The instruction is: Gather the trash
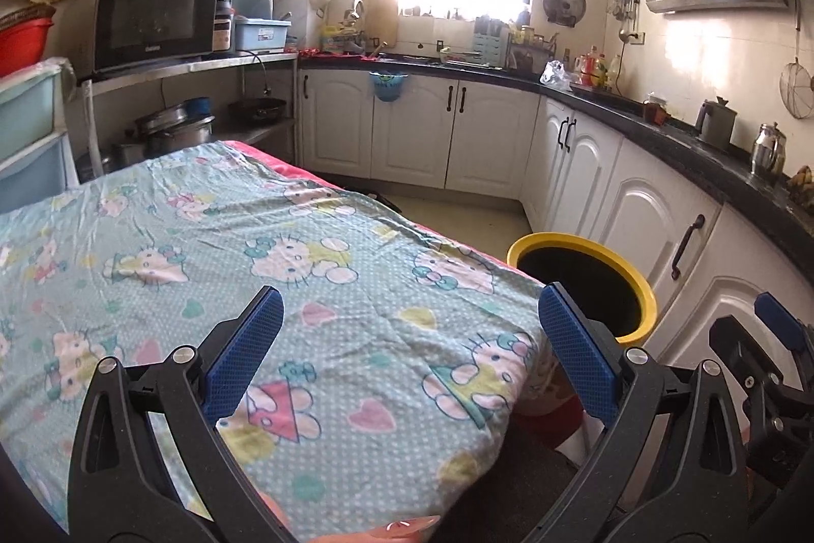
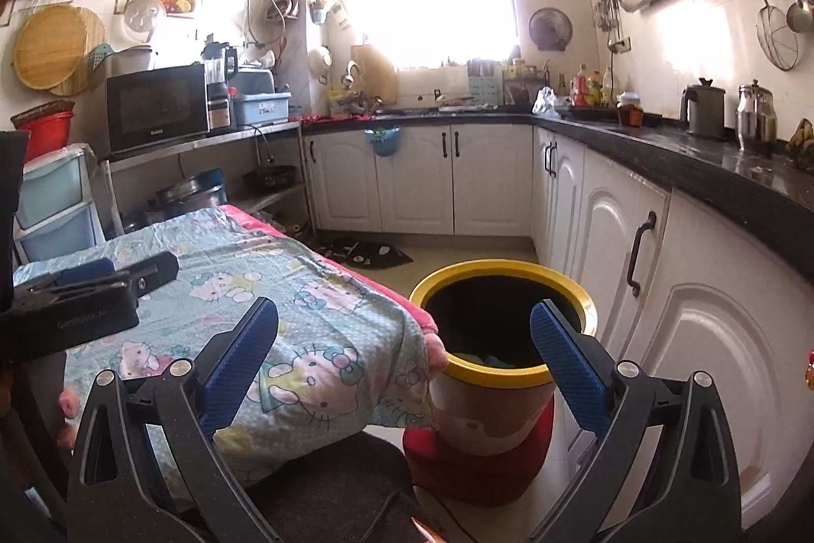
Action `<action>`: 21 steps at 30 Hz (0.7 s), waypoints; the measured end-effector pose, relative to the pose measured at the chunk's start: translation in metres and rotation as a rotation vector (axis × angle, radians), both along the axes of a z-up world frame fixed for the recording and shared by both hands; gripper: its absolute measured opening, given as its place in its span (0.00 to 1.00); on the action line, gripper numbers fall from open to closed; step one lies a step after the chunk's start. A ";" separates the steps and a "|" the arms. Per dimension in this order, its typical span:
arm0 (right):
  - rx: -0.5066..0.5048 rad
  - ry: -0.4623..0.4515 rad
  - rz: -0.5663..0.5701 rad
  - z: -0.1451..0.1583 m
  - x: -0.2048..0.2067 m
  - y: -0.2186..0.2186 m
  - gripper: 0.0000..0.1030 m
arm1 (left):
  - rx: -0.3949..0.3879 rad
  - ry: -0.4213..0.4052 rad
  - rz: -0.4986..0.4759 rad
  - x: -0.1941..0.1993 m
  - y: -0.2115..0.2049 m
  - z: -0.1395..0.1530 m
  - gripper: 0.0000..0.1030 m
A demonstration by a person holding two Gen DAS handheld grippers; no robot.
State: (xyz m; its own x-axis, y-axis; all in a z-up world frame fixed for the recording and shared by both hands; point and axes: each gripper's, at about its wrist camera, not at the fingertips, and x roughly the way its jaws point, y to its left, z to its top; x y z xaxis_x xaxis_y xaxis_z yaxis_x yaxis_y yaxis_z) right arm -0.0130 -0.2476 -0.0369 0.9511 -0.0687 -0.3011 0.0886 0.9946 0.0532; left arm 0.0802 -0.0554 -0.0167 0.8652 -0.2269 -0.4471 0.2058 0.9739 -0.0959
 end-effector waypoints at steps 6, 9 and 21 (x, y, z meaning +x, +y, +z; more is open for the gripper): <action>-0.020 -0.006 -0.001 0.000 0.000 0.001 0.94 | 0.006 -0.006 -0.014 -0.005 -0.005 -0.003 0.90; -0.017 -0.006 -0.002 -0.001 -0.001 0.002 0.94 | 0.002 0.004 -0.017 -0.006 -0.006 -0.005 0.90; -0.015 0.012 0.021 -0.004 0.000 0.007 0.94 | 0.004 0.001 -0.014 -0.008 -0.009 -0.005 0.90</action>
State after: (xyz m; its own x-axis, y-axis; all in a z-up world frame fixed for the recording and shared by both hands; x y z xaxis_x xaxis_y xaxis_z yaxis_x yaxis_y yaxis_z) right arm -0.0128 -0.2401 -0.0410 0.9486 -0.0530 -0.3119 0.0679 0.9970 0.0373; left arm 0.0719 -0.0643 -0.0212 0.8614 -0.2373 -0.4490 0.2194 0.9712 -0.0925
